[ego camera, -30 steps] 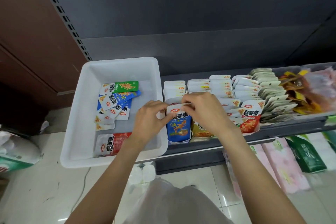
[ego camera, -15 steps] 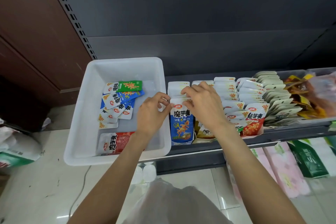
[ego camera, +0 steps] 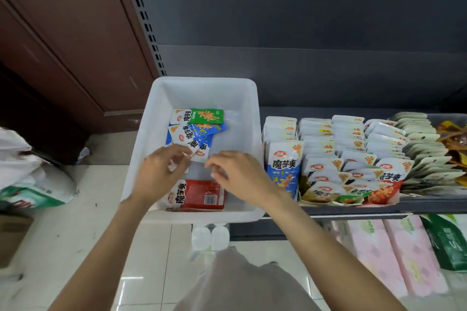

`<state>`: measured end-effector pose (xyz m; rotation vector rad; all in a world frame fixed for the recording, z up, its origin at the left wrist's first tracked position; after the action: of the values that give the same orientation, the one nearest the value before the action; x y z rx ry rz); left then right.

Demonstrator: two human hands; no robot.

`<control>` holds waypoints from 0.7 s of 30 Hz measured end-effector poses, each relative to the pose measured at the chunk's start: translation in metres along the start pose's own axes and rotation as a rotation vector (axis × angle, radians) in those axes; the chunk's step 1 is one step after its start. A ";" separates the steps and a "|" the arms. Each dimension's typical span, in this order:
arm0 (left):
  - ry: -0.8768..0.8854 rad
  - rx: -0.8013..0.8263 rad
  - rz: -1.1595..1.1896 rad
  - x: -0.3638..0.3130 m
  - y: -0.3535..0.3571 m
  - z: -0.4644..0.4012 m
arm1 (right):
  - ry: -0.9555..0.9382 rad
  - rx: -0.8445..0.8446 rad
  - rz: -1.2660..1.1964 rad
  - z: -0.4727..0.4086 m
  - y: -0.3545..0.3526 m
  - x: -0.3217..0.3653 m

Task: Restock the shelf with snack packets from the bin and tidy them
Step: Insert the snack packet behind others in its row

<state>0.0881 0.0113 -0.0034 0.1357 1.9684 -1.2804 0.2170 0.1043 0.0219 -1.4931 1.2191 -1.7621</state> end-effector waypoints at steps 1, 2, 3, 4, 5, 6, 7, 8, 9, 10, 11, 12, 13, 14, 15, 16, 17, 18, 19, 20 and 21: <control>-0.035 0.134 -0.112 0.013 0.008 -0.001 | 0.023 0.129 0.059 -0.012 0.025 -0.004; -0.069 0.265 -0.211 0.025 0.018 -0.001 | 0.040 0.234 0.123 -0.022 0.047 -0.007; -0.093 0.376 -0.293 0.033 0.027 0.001 | 0.056 0.317 0.184 -0.030 0.067 -0.010; -0.103 0.451 -0.354 0.038 0.036 0.002 | 0.077 0.372 0.240 -0.037 0.082 -0.014; -0.103 0.497 -0.401 0.041 0.042 0.001 | 0.109 0.411 0.291 -0.043 0.095 -0.018; -0.106 0.527 -0.433 0.044 0.049 0.001 | 0.144 0.440 0.332 -0.047 0.104 -0.022; -0.118 0.554 -0.461 0.047 0.054 0.000 | 0.177 0.456 0.352 -0.051 0.110 -0.025; -0.132 0.569 -0.488 0.048 0.057 -0.001 | 0.209 0.463 0.347 -0.054 0.114 -0.029; -0.151 0.559 -0.505 0.048 0.058 -0.003 | 0.237 0.463 0.326 -0.057 0.115 -0.032; -0.175 0.515 -0.492 0.048 0.056 -0.006 | 0.262 0.457 0.307 -0.059 0.114 -0.036; -0.210 0.423 -0.438 0.045 0.049 -0.009 | 0.280 0.440 0.297 -0.060 0.111 -0.040; -0.260 0.306 -0.343 0.043 0.041 -0.011 | 0.299 0.412 0.295 -0.060 0.105 -0.044; -0.324 0.194 -0.215 0.041 0.032 -0.012 | 0.323 0.373 0.287 -0.058 0.096 -0.046; -0.404 0.120 -0.063 0.041 0.025 -0.010 | 0.350 0.316 0.266 -0.054 0.085 -0.046; -0.492 0.076 0.115 0.040 0.022 -0.006 | 0.377 0.239 0.233 -0.049 0.072 -0.044; -0.584 0.051 0.316 0.037 0.023 -0.001 | 0.395 0.137 0.192 -0.043 0.059 -0.040; -0.666 0.038 0.518 0.031 0.028 0.005 | 0.398 0.012 0.148 -0.036 0.046 -0.035; -0.724 0.026 0.682 0.023 0.034 0.010 | 0.391 -0.135 0.100 -0.028 0.033 -0.028; -0.748 0.003 0.803 0.014 0.039 0.013 | 0.377 -0.289 0.047 -0.021 0.020 -0.022; -0.751 -0.030 0.912 0.007 0.044 0.015 | 0.344 -0.411 0.019 -0.014 0.011 -0.016; -0.738 -0.073 1.023 -0.001 0.046 0.016 | 0.288 -0.494 0.027 -0.009 0.006 -0.009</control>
<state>0.1191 0.0211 -0.0402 0.4812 1.0281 -0.4556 0.2102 0.1121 0.0124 -1.4961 1.9209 -1.7839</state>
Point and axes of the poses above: each hand's wrist, its own z-axis away from the middle knuckle, its own y-axis out of the palm, x = y × z, the point moved 7 cm from there along -z, towards the middle knuckle
